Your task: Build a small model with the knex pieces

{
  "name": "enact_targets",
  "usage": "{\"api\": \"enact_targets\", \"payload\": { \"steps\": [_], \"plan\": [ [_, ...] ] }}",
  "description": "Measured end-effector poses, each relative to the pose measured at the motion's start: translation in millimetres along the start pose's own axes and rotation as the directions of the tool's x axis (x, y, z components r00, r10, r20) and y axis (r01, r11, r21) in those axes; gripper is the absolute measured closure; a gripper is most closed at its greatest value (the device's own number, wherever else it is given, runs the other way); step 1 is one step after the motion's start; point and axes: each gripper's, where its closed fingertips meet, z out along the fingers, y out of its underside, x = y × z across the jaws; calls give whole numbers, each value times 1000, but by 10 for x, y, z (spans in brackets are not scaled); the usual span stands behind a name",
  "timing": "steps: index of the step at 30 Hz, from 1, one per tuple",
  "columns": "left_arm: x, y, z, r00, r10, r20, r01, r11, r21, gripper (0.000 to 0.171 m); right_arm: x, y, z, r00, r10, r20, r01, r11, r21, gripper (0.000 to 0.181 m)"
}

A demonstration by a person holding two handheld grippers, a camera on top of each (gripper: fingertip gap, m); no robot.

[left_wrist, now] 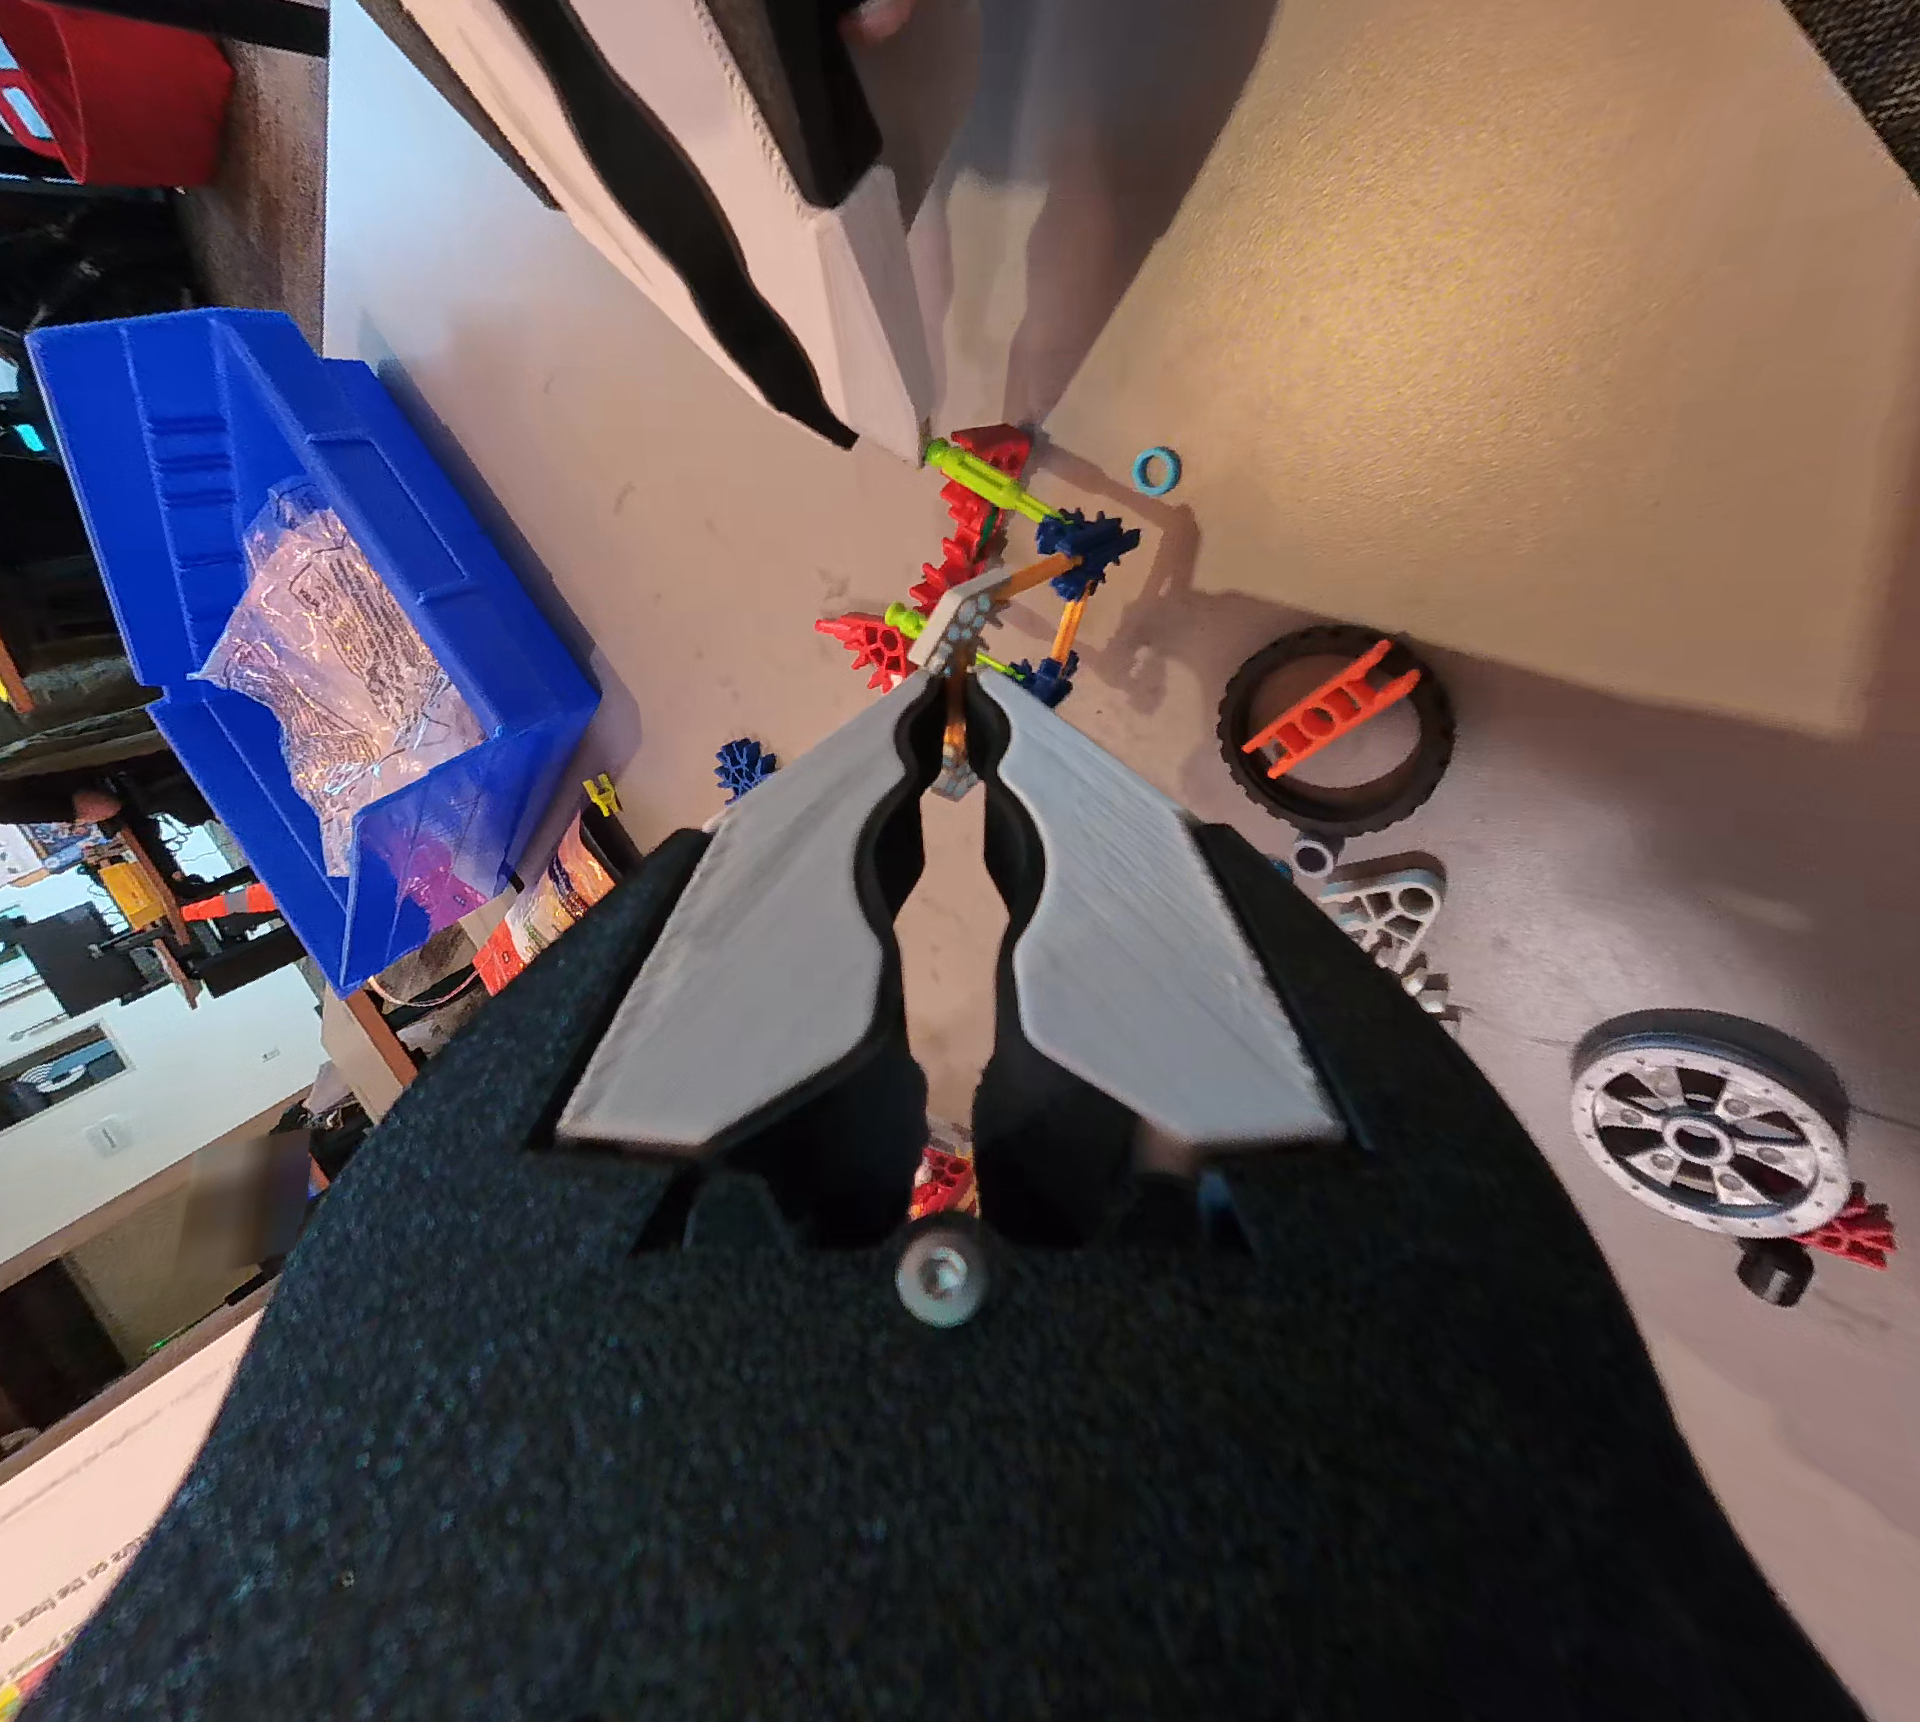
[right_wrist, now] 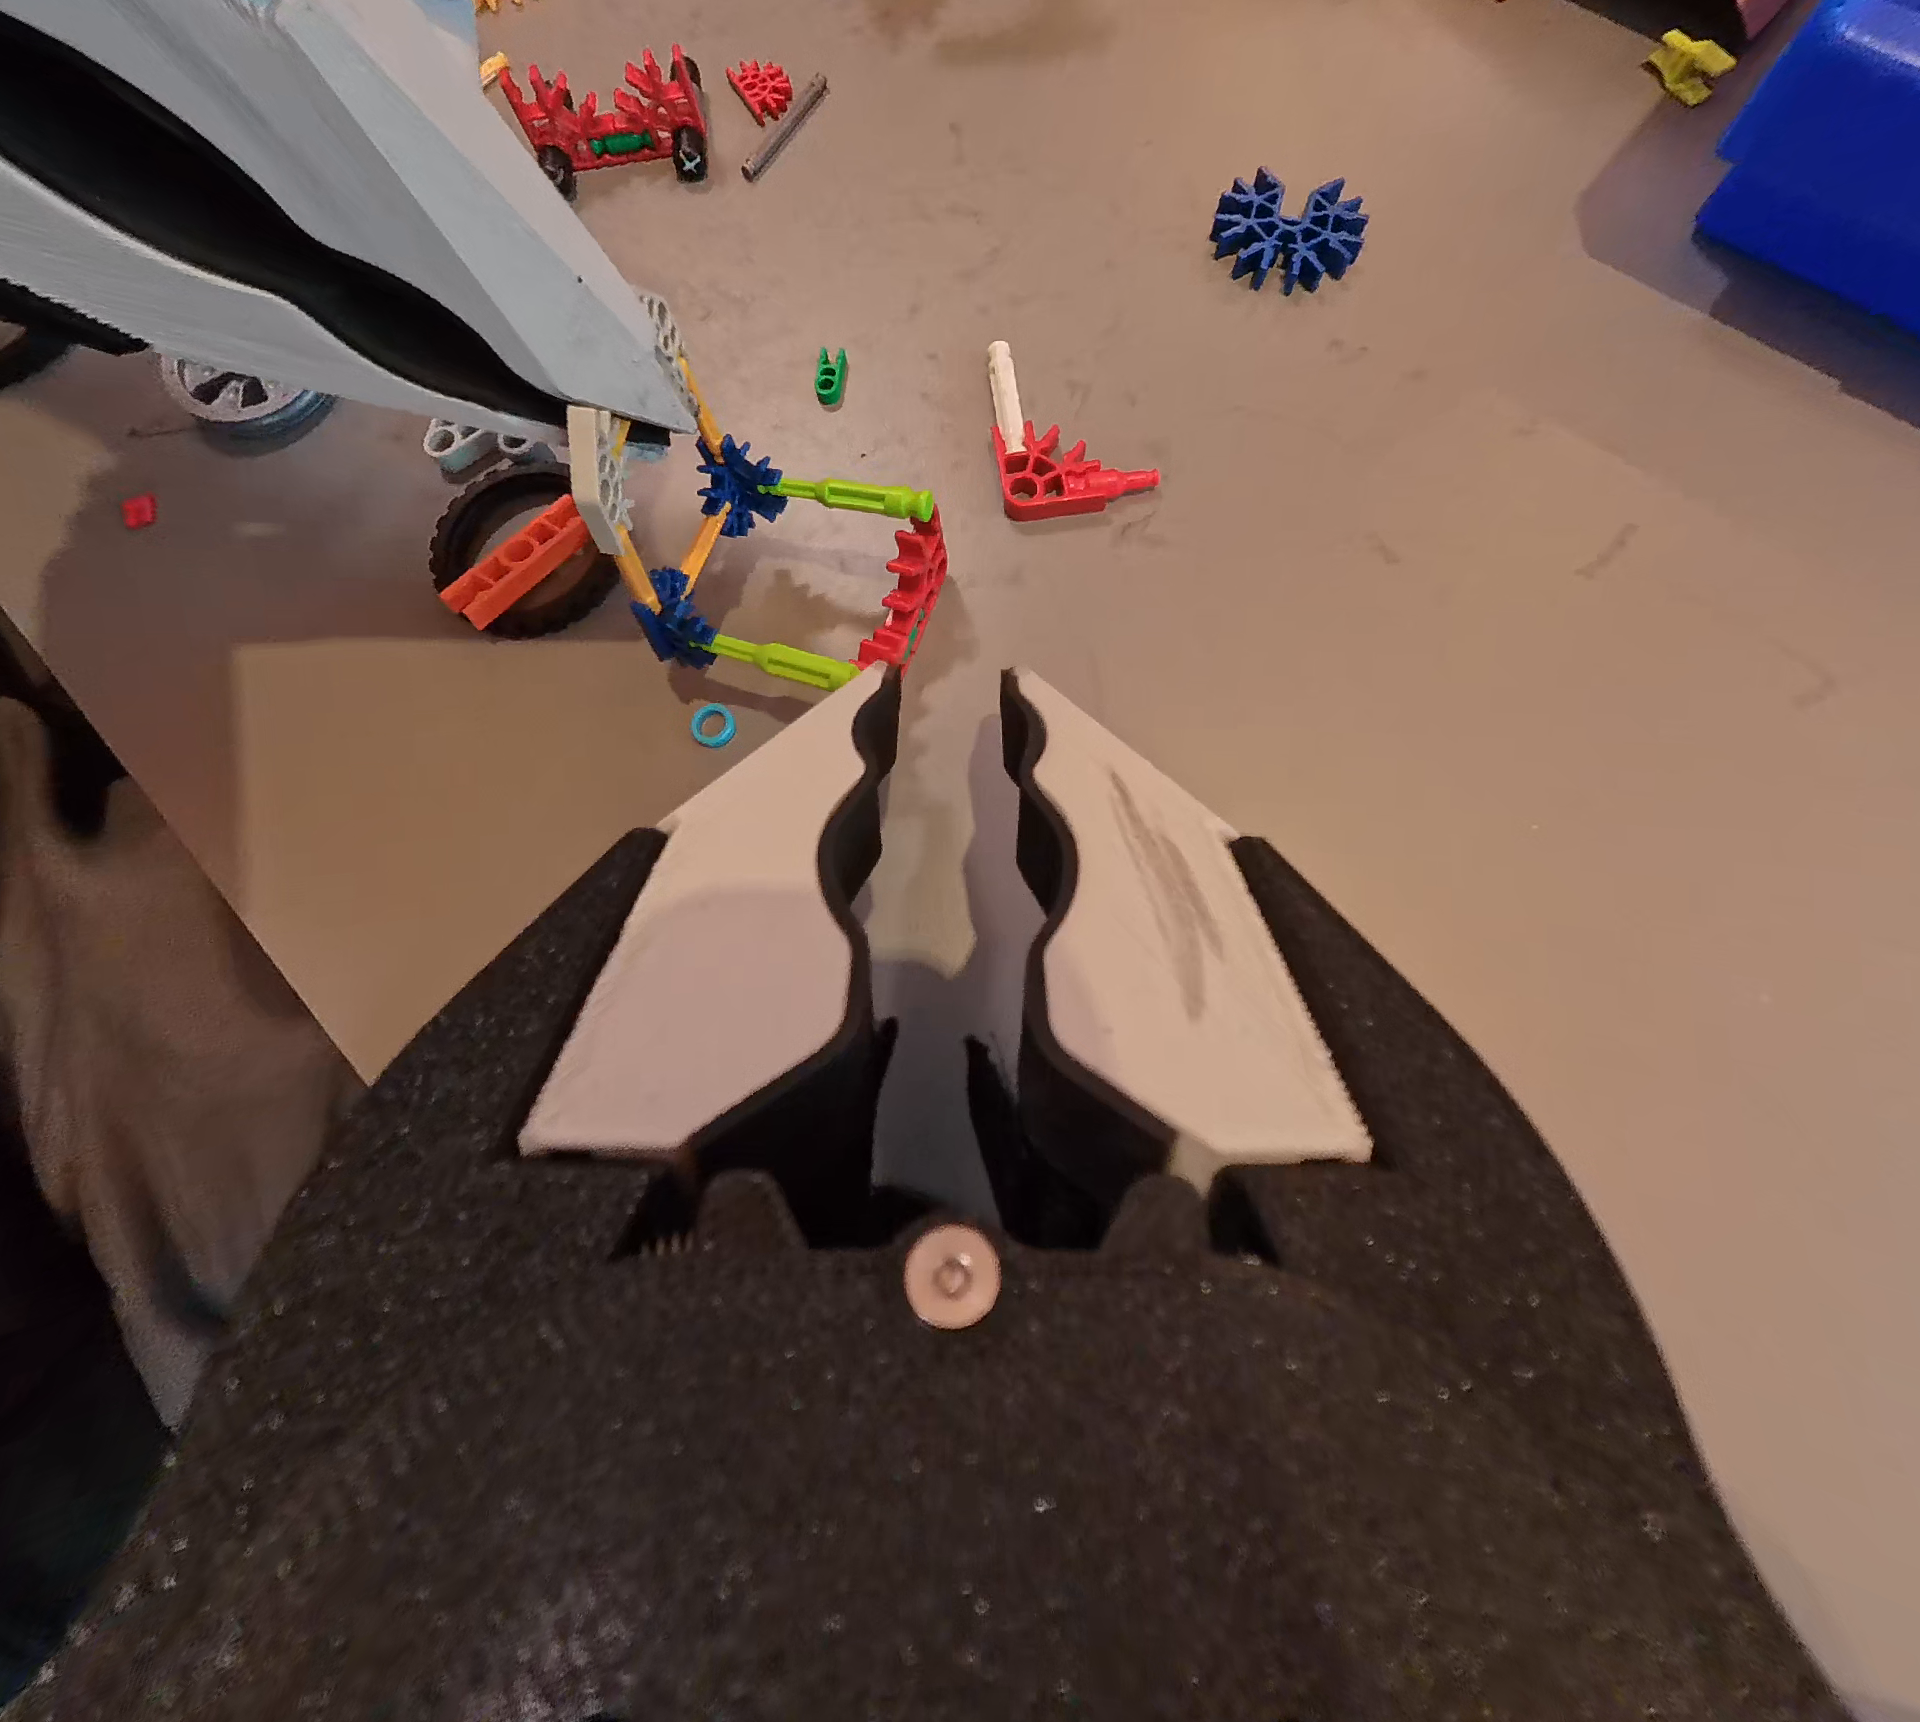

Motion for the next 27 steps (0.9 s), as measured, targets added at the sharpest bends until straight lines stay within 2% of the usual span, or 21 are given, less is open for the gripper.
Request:
{"api": "enact_targets", "payload": {
  "steps": [27],
  "plan": [
    [-17, 14, 19, 1000, 0, 11, 0, 1000, 3, 171, -39, 31, 10, 1000, -12, 2, 12, 1000, -22, 165]
  ]
}}
